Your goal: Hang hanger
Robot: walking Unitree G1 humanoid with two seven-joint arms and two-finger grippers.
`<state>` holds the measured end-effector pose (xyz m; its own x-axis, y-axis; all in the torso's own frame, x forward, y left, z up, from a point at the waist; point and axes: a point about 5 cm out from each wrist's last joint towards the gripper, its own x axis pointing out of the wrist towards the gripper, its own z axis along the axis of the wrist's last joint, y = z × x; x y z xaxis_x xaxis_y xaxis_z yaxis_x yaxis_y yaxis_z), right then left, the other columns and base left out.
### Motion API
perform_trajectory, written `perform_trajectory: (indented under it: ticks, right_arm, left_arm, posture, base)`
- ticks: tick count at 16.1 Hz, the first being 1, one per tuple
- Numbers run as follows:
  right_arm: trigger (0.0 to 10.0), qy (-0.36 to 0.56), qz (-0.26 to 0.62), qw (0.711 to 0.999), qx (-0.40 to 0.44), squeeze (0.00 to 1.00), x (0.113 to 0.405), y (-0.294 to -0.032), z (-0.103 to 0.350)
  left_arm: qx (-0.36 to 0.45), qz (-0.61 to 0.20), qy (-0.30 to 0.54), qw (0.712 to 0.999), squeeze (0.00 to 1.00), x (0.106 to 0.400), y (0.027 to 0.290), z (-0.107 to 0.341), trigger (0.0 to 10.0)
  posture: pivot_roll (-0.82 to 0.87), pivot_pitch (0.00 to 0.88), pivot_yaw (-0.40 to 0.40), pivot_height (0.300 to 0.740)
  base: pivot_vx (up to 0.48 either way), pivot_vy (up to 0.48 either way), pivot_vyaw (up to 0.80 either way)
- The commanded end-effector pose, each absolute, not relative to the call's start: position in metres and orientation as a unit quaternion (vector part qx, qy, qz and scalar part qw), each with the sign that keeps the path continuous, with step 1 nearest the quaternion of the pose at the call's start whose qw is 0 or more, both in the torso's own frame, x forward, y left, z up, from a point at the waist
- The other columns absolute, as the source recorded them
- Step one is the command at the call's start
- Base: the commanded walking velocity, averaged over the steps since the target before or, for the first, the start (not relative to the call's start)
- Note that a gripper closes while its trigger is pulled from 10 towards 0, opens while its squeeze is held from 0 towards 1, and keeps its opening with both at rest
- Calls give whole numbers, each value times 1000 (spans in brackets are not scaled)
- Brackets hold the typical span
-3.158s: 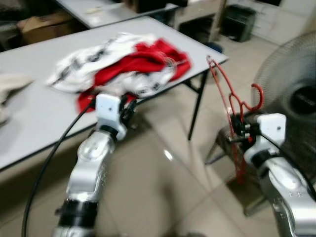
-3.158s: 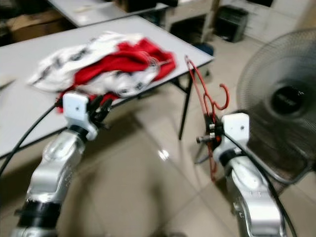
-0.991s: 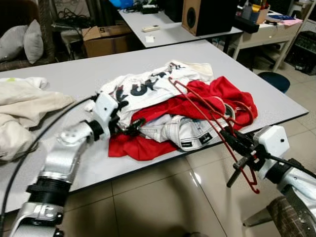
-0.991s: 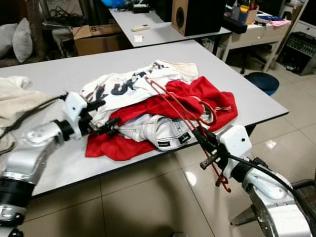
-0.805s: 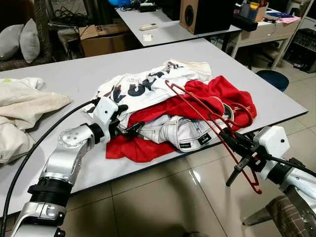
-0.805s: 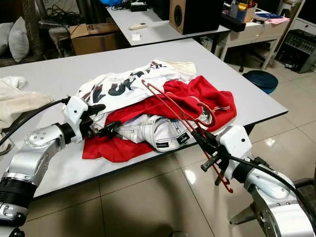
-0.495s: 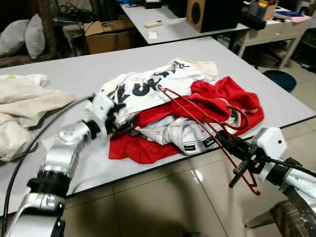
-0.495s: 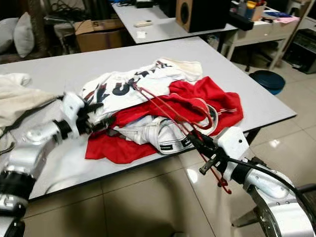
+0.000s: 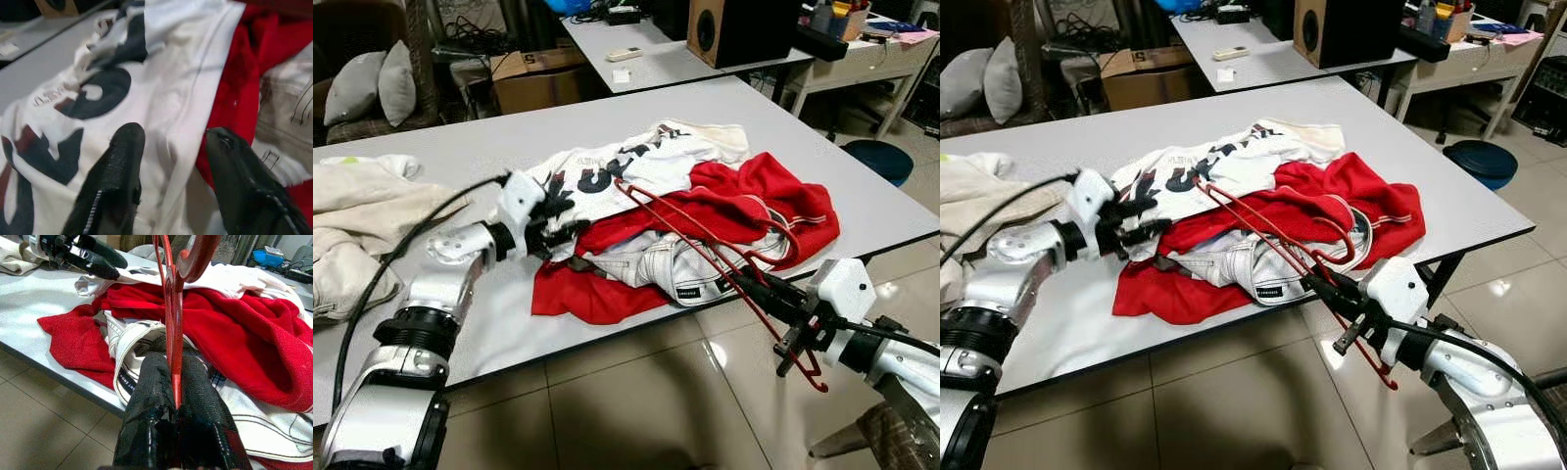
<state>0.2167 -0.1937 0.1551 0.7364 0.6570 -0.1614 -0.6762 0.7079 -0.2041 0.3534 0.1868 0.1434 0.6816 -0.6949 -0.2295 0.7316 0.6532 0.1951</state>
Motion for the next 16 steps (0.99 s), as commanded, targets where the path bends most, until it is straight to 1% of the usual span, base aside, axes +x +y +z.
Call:
perform_trajectory:
  ticks: [1, 3, 8, 10, 11, 12, 14, 16]
  right_arm:
    - [10000, 30, 371, 919, -129, 0, 215, -192, 158]
    - [10000, 29, 371, 919, -129, 0, 217, -193, 159]
    - [10000, 29, 373, 918, -132, 0, 219, -192, 158]
    - [10000, 28, 374, 918, -132, 0, 219, -192, 159]
    - [10000, 28, 375, 917, -132, 0, 219, -192, 159]
    - [10000, 28, 375, 917, -133, 0, 219, -192, 159]
    - [10000, 32, 380, 914, -135, 0, 218, -192, 158]
    - [10000, 33, 383, 913, -136, 0, 218, -192, 157]
  left_arm:
    - [148, -401, 61, 902, 0, 356, 187, 148, 0]
    - [147, -416, 65, 895, 0, 356, 184, 147, 0]
    - [193, -386, 76, 899, 0, 363, 184, 143, 0]
    - [174, -391, 60, 902, 0, 365, 182, 149, 0]
    - [151, -403, 44, 902, 0, 367, 180, 156, 0]
    - [140, -416, 38, 898, 0, 366, 179, 159, 0]
    - [132, -463, 39, 876, 0, 363, 177, 164, 0]
    - [126, -473, 36, 871, 0, 364, 177, 170, 0]
  posture:
    - [-101, 0, 90, 740]
    - [-98, 0, 91, 740]
    - [-98, 0, 91, 740]
    - [-99, 0, 91, 740]
    - [-98, 0, 91, 740]
    - [-97, 0, 90, 740]
    - [-96, 0, 89, 740]
    - [-93, 0, 88, 740]
  base:
    - [0, 0, 0]
    - [0, 0, 0]
    - [0, 0, 0]
    - [0, 0, 0]
    - [0, 0, 0]
    - [0, 0, 0]
    - [0, 0, 0]
    - [0, 0, 0]
